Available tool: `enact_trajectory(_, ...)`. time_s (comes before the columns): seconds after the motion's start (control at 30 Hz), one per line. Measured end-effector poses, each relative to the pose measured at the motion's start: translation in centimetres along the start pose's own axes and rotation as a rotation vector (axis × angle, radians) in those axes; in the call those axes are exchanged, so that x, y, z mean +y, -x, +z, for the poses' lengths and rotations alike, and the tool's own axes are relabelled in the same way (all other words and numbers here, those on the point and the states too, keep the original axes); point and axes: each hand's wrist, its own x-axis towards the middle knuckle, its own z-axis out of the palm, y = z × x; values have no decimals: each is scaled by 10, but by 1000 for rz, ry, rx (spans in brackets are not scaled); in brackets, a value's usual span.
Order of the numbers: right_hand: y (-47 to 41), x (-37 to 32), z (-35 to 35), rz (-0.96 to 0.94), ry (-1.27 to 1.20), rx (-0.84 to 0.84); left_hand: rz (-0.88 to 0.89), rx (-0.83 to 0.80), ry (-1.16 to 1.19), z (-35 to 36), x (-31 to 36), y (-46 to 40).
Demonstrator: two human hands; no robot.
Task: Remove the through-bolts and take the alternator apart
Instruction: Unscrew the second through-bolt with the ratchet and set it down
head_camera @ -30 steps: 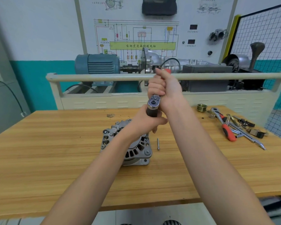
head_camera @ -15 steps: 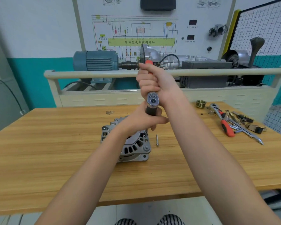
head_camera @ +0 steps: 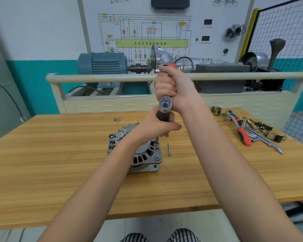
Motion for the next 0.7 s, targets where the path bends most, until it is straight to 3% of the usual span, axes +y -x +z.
enact_trajectory(0.07,-1,1,2,131,63,-76,-14,-94,-23,-2,2,1)
enact_trajectory(0.17,0,1,2,104,-16,-59,-18,24,48,6,1,0)
enact_trajectory(0.3,2,11,-1,-396,-196,191,-23,431,227,21,-2,-6)
enact_trajectory(0.4,4,18,-1,-578,-245,264,-29,522,314,23,-1,-10)
enact_trajectory(0.47,4,13,-1,-460,-200,213,-16,421,219,19,-4,-8)
enact_trajectory(0.6,-1,0,1,-20,-21,23,17,104,47,5,-4,-3)
enact_trajectory(0.7,-4,-2,3,119,81,-32,6,-10,72,0,-4,-4)
